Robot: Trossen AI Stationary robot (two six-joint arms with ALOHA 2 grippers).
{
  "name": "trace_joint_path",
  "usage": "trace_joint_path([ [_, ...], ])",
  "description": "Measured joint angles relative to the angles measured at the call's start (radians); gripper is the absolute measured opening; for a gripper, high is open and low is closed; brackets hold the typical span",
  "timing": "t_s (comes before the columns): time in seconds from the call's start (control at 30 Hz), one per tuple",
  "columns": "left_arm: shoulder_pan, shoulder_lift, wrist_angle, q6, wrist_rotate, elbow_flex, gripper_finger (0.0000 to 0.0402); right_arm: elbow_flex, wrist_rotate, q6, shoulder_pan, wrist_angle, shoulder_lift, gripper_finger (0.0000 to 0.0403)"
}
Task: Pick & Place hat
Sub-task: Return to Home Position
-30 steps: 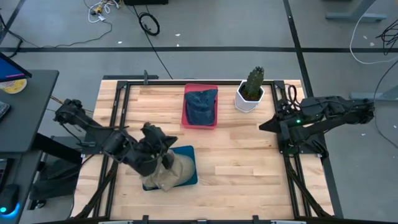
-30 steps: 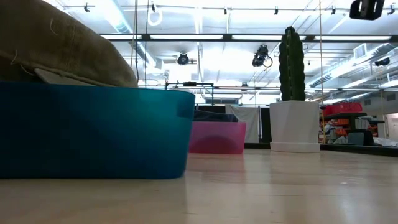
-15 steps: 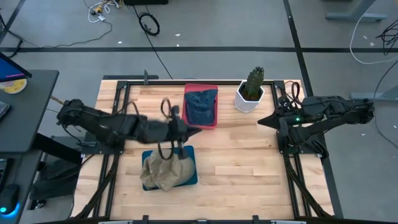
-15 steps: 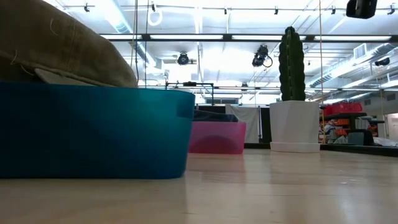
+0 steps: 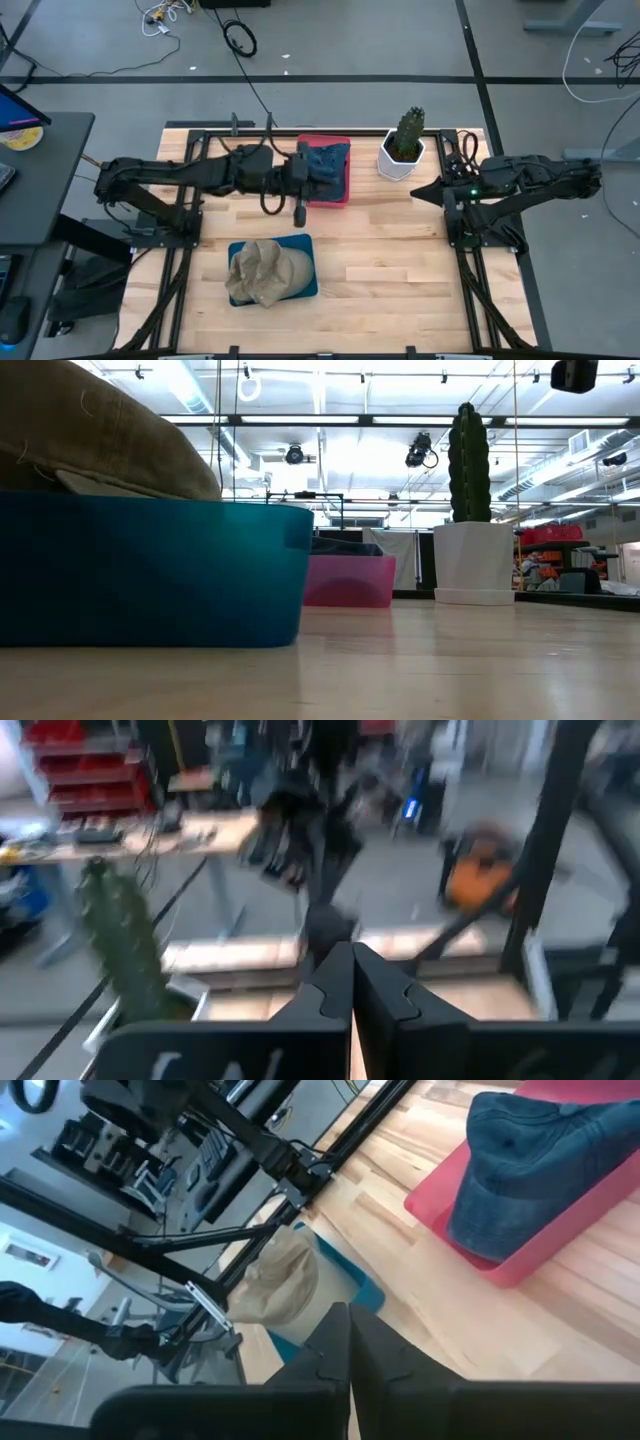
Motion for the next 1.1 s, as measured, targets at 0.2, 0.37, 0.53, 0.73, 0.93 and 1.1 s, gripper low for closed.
trace_joint_path([
  [0.2,0.020,-0.001,0.303,-0.114,0.057,-0.207,0.0003,0.000,0.001,0.000,0.000,0.005,0.023,0.0001],
  [0.37,0.003,-0.110,0.331,-0.154,-0.012,-0.355,0.0003,0.000,0.000,0.012,0.000,0.005,0.025,0.0000],
  [0.53,0.011,-0.293,0.394,-0.134,-0.055,-0.493,0.0003,0.000,-0.013,0.018,0.000,0.005,0.025,0.0000],
  [0.73,0.040,-0.544,0.390,-0.119,-0.058,-0.632,0.0003,0.000,-0.029,0.018,0.000,0.006,0.026,0.0000],
  [0.93,0.044,-0.770,0.386,-0.114,-0.058,-0.757,0.0003,0.000,-0.029,0.018,0.000,0.010,0.026,0.0000],
  [1.1,0.043,-0.922,0.378,-0.108,-0.058,-0.845,0.0003,0.000,-0.028,0.033,0.000,0.010,0.026,0.0000],
])
